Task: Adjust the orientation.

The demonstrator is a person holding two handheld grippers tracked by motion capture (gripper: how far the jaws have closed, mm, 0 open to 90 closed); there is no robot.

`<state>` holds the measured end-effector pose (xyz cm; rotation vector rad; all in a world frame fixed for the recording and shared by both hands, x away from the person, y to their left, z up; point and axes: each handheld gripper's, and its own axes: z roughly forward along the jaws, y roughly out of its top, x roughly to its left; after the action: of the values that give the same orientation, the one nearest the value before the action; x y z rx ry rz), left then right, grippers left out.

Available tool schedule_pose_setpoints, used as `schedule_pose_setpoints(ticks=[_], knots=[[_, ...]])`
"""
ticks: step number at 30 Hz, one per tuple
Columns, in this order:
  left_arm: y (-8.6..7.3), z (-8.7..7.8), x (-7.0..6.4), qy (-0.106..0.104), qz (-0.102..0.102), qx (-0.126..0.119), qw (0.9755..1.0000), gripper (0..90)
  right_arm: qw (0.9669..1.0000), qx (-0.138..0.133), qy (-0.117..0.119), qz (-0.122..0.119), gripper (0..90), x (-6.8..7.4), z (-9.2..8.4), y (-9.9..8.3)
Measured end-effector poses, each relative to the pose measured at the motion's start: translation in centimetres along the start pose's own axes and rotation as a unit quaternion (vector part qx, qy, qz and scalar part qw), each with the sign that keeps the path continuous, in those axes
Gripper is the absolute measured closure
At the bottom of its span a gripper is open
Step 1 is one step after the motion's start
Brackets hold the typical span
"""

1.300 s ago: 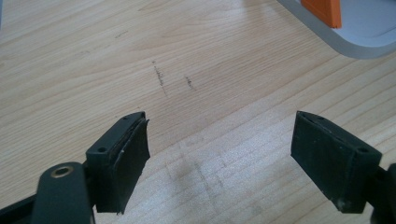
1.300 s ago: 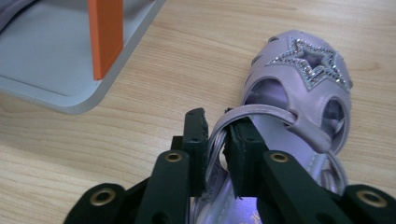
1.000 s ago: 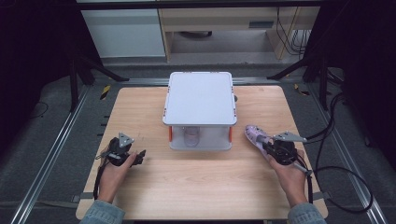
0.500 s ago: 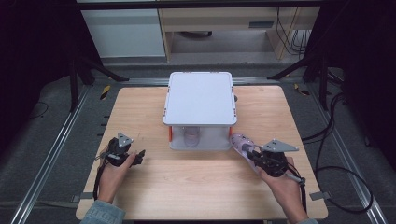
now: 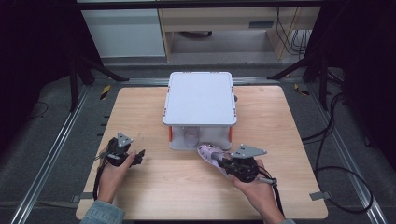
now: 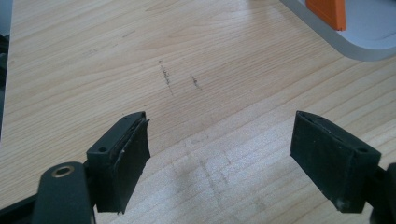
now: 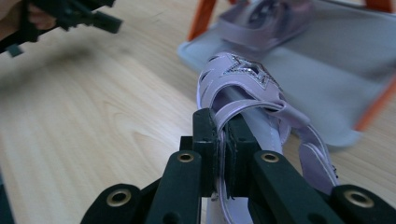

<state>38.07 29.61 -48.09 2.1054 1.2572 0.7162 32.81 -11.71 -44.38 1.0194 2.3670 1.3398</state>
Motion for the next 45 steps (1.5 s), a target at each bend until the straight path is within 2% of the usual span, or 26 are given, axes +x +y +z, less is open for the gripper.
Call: schedule_pose_setpoints(ticks=[2,3,5,6,8,10,13,18,20,24,26,28,30,31,32,34,37,38,43,44,45], knots=[[0.0,0.0,0.0,0.000,-0.001,-0.002,1.0000,18.3,0.9998,0.007,0.018,-0.011,85.1,1.3,0.9,0.2],[0.0,-0.1,0.1,0.000,-0.002,-0.003,1.0000,18.3,0.9998,0.007,0.018,-0.011,85.1,1.3,0.9,0.2],[0.0,-0.1,0.1,0.000,-0.003,-0.003,1.0000,18.4,0.9991,0.012,0.034,-0.022,85.1,2.3,1.6,0.2],[0.0,-0.1,0.1,0.000,-0.002,-0.003,1.0000,18.4,0.9991,0.012,0.034,-0.022,85.1,2.3,1.6,0.2],[0.0,-0.1,0.0,0.000,-0.001,-0.002,1.0000,18.3,0.9982,0.021,0.049,-0.026,85.0,3.2,2.3,-0.2],[0.0,-0.1,0.0,0.000,-0.001,-0.003,1.0000,18.3,0.9979,0.023,0.056,-0.025,85.0,3.4,2.5,-0.4],[0.0,-0.1,0.0,0.000,-0.002,-0.002,1.0000,18.3,0.9958,0.041,0.074,-0.035,85.1,4.4,3.3,-1.2],[0.0,-0.1,0.0,0.000,-0.001,-0.002,1.0000,18.3,0.9940,0.053,0.083,-0.047,84.1,5.0,3.7,-1.8],[0.0,-0.1,0.0,-0.001,0.000,-0.001,1.0000,18.4,0.9926,0.061,0.091,-0.052,79.5,5.1,3.8,-2.3],[0.0,-0.1,0.0,-0.001,-0.002,-0.002,1.0000,18.3,0.9922,0.060,0.097,-0.051,70.2,5.1,3.3,-2.3],[0.0,-0.1,0.1,-0.001,-0.003,-0.002,1.0000,18.3,0.9919,0.056,0.098,-0.058,66.5,4.8,2.1,-2.1],[0.0,-0.1,0.1,0.000,-0.003,-0.002,1.0000,18.3,0.9921,0.053,0.099,-0.056,65.9,4.6,1.6,-2.0],[0.0,-0.1,0.0,0.000,-0.002,-0.001,1.0000,18.3,0.9932,0.046,0.091,-0.057,65.9,4.1,0.6,-1.7],[0.0,-0.1,-0.1,-0.001,0.000,-0.001,1.0000,18.3,0.9945,0.043,0.073,-0.061,66.0,3.4,0.0,-1.4],[0.0,-0.1,-0.1,-0.001,0.000,-0.001,1.0000,18.3,0.9945,0.043,0.073,-0.061,66.0,3.4,0.0,-1.4],[0.1,-0.1,-0.2,-0.002,0.000,0.000,1.0000,18.3,0.9952,0.044,0.060,-0.063,65.5,2.4,-0.3,-1.2],[0.1,-0.1,-0.2,-0.002,-0.001,-0.001,1.0000,18.2,0.9943,0.059,0.053,-0.071,62.6,1.5,0.2,-0.9],[0.0,-0.1,-0.1,-0.002,-0.001,-0.001,1.0000,18.2,0.9930,0.068,0.054,-0.079,61.3,1.3,0.7,-0.7],[0.0,-0.1,-0.1,-0.005,-0.002,-0.002,1.0000,18.2,0.9905,0.087,0.061,-0.087,59.8,1.3,2.0,-0.6],[0.0,-0.1,-0.1,-0.005,-0.002,-0.002,1.0000,18.3,0.9892,0.098,0.060,-0.091,62.7,1.4,2.7,-0.6],[0.0,-0.1,-0.1,-0.005,-0.002,-0.002,1.0000,18.2,0.9892,0.098,0.060,-0.091,62.7,1.4,2.7,-0.6]])
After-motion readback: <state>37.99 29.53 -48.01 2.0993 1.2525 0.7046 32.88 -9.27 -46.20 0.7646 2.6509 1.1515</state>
